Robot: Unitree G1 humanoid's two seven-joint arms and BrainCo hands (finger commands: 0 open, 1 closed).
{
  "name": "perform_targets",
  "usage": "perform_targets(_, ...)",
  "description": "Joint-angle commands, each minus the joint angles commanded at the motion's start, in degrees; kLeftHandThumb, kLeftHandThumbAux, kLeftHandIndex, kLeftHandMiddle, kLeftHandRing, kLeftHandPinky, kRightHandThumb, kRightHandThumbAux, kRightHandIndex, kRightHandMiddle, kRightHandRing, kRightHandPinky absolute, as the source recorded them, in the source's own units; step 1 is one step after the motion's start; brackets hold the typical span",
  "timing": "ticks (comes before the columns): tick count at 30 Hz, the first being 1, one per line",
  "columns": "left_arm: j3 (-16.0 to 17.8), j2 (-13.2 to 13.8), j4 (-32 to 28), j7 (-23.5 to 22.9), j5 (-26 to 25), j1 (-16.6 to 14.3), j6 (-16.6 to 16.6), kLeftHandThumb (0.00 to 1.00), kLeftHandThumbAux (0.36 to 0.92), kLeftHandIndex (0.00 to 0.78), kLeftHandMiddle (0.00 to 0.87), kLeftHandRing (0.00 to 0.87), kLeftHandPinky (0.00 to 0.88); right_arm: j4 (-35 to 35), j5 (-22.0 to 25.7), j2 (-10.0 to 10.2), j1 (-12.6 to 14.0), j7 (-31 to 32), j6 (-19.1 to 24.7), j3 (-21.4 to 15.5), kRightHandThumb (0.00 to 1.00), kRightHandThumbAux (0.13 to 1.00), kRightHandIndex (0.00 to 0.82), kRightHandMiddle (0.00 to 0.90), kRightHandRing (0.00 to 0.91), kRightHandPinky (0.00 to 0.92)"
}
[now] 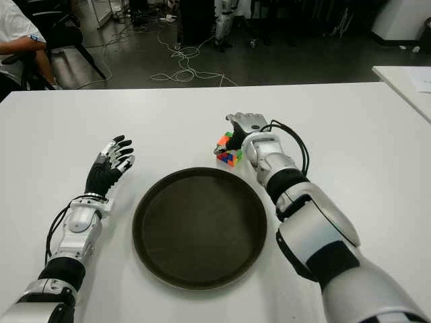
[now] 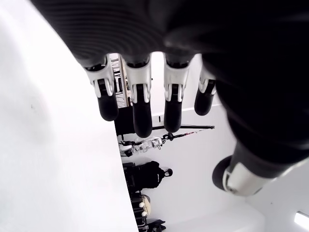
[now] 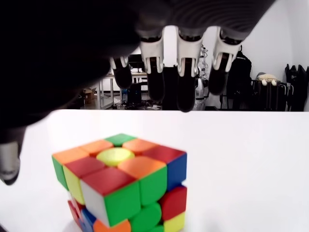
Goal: Pick up the Rubik's Cube and put it in the plate
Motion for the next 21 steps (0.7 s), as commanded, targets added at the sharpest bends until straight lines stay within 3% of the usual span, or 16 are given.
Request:
perform_targets(11, -0.19, -0.04, -0.60, -0.11, -0.01, 0.29, 0.00, 0.060, 0.675, 0.114, 0.175, 0.150, 0.105, 0.55, 0.07, 0.30, -0.02, -0.14, 0.26, -0.08, 0.000, 0.451, 0.086, 0.176, 0.188, 0.197)
perform_targets(21, -0.26, -0.05, -0.69, 0.46, 0.39, 0.15, 0.31, 0.061, 0.703, 0.122, 0.182, 0.156, 0.126, 0.87, -0.07, 0.87, 0.01, 0.20, 0.44, 0.16, 0.000, 0.443, 0.091, 0.155, 0.159, 0.159)
